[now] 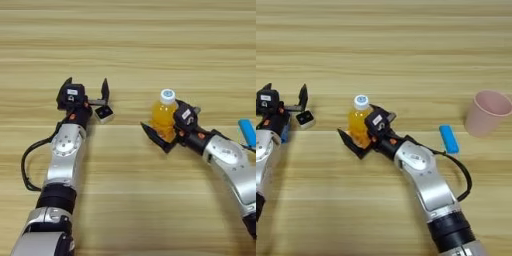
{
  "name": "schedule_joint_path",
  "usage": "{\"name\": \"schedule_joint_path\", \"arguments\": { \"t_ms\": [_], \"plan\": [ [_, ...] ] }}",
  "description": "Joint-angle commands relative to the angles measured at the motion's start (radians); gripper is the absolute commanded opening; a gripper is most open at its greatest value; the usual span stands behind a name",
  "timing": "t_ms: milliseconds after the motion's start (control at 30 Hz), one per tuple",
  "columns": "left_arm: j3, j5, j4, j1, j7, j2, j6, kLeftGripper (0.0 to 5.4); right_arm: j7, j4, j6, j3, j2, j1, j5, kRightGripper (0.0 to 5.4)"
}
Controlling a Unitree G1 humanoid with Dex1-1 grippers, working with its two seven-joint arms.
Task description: Move the objects on the table
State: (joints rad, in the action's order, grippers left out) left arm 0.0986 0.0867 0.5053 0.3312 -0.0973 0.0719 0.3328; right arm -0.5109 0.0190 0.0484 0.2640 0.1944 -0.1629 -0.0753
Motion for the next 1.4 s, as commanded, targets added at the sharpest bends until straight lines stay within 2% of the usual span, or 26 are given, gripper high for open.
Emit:
{"name": "schedule_joint_path", "arguments": {
  "t_ms": [33, 567, 800, 867, 967, 1200, 1400],
  "plan": [
    [-0.002, -0.009, -0.016, -0.006, 0.007, 0.002, -0.011, 5.37, -0.002, 0.021, -0.013, 0.002, -0.008, -0.022, 0.012, 5.40],
    [0.001, -0.009, -0.012, -0.006, 0.007, 0.005, -0.011, 5.40, 0.063, 0.081, -0.057, -0.031, -0.026, -0.023, 0.041, 3.47],
    [0.001, -0.009, -0.011, -0.007, 0.007, 0.004, -0.010, 5.40, 0.148, 0.145, -0.135, -0.082, -0.021, -0.058, 0.094, 3.43],
    [0.002, -0.009, -0.011, -0.007, 0.007, 0.004, -0.010, 5.40, 0.186, 0.185, -0.173, -0.096, -0.011, -0.078, 0.126, 3.43],
    [0.002, -0.008, -0.010, -0.006, 0.006, 0.004, -0.010, 5.40, 0.211, 0.253, -0.203, -0.123, -0.004, -0.108, 0.130, 3.43],
    [0.004, -0.006, -0.012, -0.007, 0.004, 0.005, -0.012, 5.40, 0.227, 0.377, -0.250, -0.175, -0.002, -0.160, 0.109, 3.43],
    [0.004, -0.006, -0.013, -0.007, 0.002, 0.006, -0.013, 5.40, 0.175, 0.410, -0.229, -0.191, -0.024, -0.168, 0.050, 3.43]
  ]
}}
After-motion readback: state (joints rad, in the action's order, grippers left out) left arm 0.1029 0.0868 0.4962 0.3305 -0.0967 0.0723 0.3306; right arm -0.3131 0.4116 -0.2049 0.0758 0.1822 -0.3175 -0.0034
